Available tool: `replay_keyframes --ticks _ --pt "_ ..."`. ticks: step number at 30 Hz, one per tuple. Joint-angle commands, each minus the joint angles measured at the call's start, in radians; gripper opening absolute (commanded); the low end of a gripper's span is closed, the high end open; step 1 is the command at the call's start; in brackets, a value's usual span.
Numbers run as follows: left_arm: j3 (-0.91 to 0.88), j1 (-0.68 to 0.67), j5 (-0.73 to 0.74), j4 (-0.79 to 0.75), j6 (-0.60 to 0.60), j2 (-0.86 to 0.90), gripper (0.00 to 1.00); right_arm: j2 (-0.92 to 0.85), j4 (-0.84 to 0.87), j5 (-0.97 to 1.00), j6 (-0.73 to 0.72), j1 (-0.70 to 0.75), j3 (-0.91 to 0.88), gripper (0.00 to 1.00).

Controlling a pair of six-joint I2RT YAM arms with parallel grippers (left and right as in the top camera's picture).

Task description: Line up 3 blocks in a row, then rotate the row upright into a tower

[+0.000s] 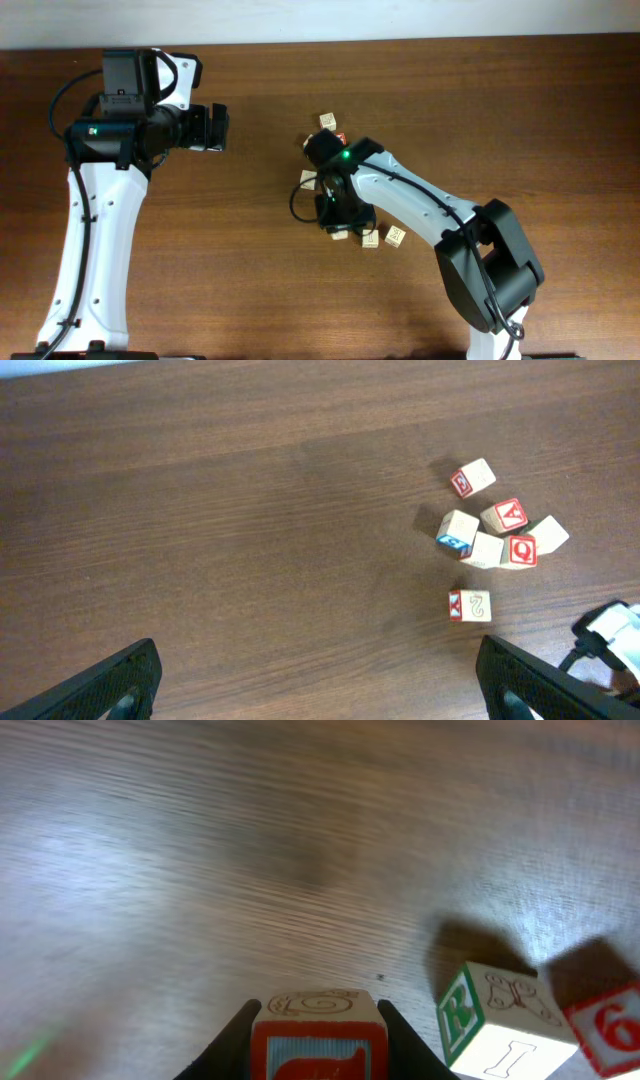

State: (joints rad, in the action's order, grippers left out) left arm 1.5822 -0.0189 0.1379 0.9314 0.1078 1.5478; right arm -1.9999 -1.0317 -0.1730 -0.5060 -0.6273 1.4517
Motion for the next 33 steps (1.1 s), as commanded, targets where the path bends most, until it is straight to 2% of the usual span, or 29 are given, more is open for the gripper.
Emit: replay_keyframes --ticks 1,2,4,7,9,10,11,13,15,17,19,21,22,23,25,27,30,33 --pt "0.008 0.002 -0.003 -0.003 -0.010 -0.004 0.99 0.011 0.063 0.033 -0.132 0.001 -0.077 0.33" --pt "0.008 0.002 -0.003 -0.002 -0.010 -0.004 0.99 0.011 0.053 0.060 -0.171 0.000 -0.079 0.38" --pt "0.008 0.002 -0.003 0.013 -0.010 -0.004 0.99 -0.007 0.053 0.066 -0.184 0.000 -0.079 0.39" --pt "0.008 0.002 -0.004 0.026 -0.010 -0.004 0.99 -0.016 0.058 0.060 -0.175 0.004 -0.069 0.56" --pt "0.008 0.002 -0.004 0.018 -0.010 -0.004 0.99 -0.001 0.029 0.039 -0.079 0.019 0.050 0.64" --pt "0.008 0.002 -0.004 0.021 -0.009 -0.004 0.99 0.015 -0.048 0.053 -0.053 0.023 0.170 0.66" --pt "0.008 0.002 -0.004 0.027 -0.010 -0.004 0.99 0.029 -0.161 0.053 -0.002 0.034 0.320 0.65" --pt "0.008 0.002 -0.004 0.027 -0.010 -0.004 0.99 0.087 -0.344 0.061 0.092 0.079 0.500 0.59" --pt "0.008 0.002 -0.004 0.027 -0.010 -0.004 0.99 0.198 -0.428 0.106 0.114 0.135 0.521 0.56" --pt "0.008 0.002 -0.004 0.029 -0.010 -0.004 0.99 0.400 -0.476 0.132 0.132 0.223 0.521 0.56" --pt "0.008 0.002 -0.004 0.029 -0.010 -0.004 0.99 0.494 -0.555 0.137 0.124 0.270 0.511 0.46" --pt "0.008 0.002 -0.003 0.029 -0.010 -0.004 0.99 0.502 -0.565 0.133 0.073 0.268 0.383 0.44" --pt "0.008 0.002 -0.004 0.029 -0.010 -0.004 0.99 0.502 -0.543 0.133 0.028 0.268 0.303 0.49" --pt "0.008 0.002 -0.004 0.029 -0.010 -0.004 0.99 0.502 -0.433 0.117 -0.108 0.268 0.087 0.51" --pt "0.008 0.002 -0.003 0.029 -0.010 -0.004 0.99 0.501 -0.168 0.087 -0.249 0.268 -0.230 0.50" --pt "0.008 0.002 -0.003 0.029 -0.010 -0.004 0.99 0.499 0.045 0.087 -0.312 0.268 -0.409 0.51" --pt "0.008 0.002 -0.003 0.029 -0.010 -0.004 0.99 0.411 0.204 0.095 -0.283 0.268 -0.478 0.54" --pt "0.008 0.002 -0.003 0.033 -0.010 -0.004 0.99 0.308 0.227 0.095 -0.259 0.268 -0.478 0.54"
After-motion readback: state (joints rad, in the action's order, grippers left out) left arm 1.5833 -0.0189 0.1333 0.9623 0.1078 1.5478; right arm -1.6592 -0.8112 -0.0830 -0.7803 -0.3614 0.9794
